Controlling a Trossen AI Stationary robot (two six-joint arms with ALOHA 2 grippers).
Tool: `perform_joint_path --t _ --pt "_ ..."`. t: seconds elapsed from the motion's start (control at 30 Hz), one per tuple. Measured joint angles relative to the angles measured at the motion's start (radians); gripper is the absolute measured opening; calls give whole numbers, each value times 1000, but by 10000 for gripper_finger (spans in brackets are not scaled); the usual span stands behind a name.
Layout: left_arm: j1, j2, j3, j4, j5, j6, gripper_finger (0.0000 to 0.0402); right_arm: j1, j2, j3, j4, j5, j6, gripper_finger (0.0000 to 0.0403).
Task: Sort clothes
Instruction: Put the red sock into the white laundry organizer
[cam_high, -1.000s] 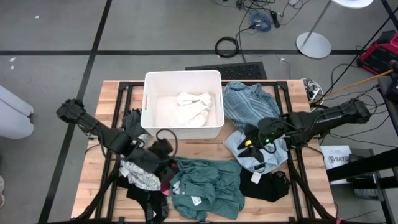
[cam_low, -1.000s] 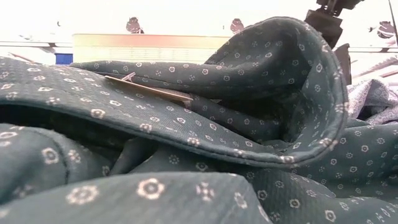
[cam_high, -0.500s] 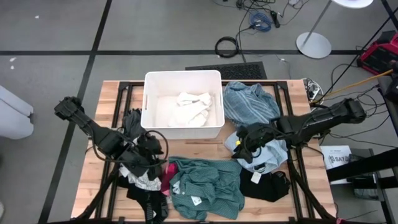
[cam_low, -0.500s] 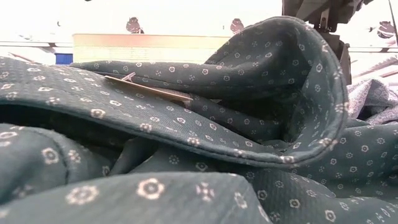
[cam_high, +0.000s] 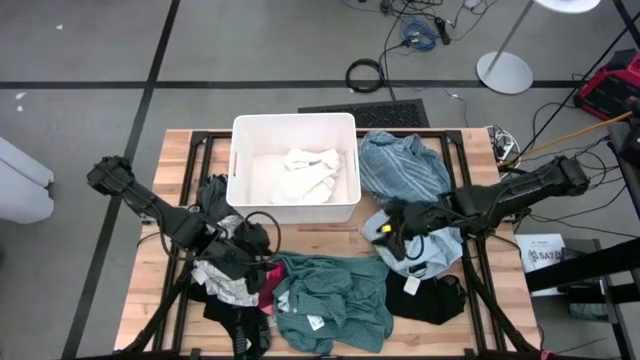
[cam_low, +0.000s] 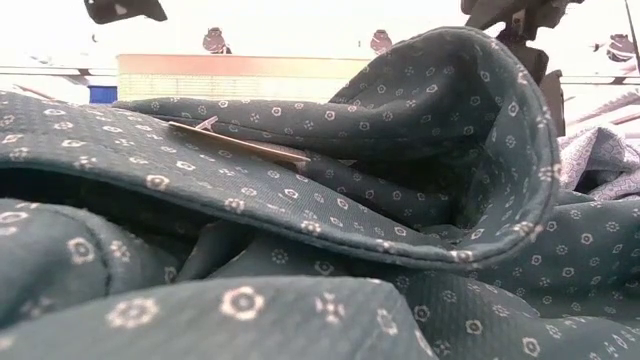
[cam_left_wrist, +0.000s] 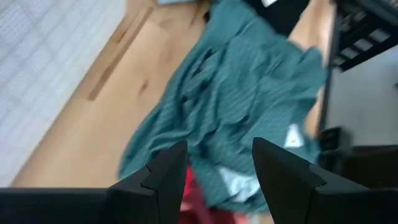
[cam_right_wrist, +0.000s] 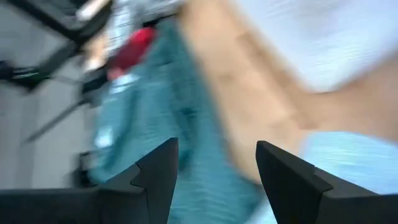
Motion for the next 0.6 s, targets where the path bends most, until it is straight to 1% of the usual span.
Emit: perform_joint_path --t 0.13,0.17,0.23,0.3,0.4,0.5,0.6 --pt "2 0 -5 27 -7 -22 192 -22 -63 100 -312 231 24 203" --pt "5 0 -5 35 -12 -28 192 -33 -75 122 -391 270 36 203" --pt "12 0 -5 63 -19 -39 192 -69 -91 157 -523 312 56 203" --pt "20 0 -5 100 -38 -54 192 -111 -106 167 -602 310 64 203" --pt "31 0 -5 187 -78 -47 192 -173 -116 158 -686 270 42 203" --pt "42 0 -5 274 -103 -27 192 -212 -116 144 -707 234 -8 203" --pt "54 0 -5 352 -106 5 192 -227 -120 143 -700 232 -48 203"
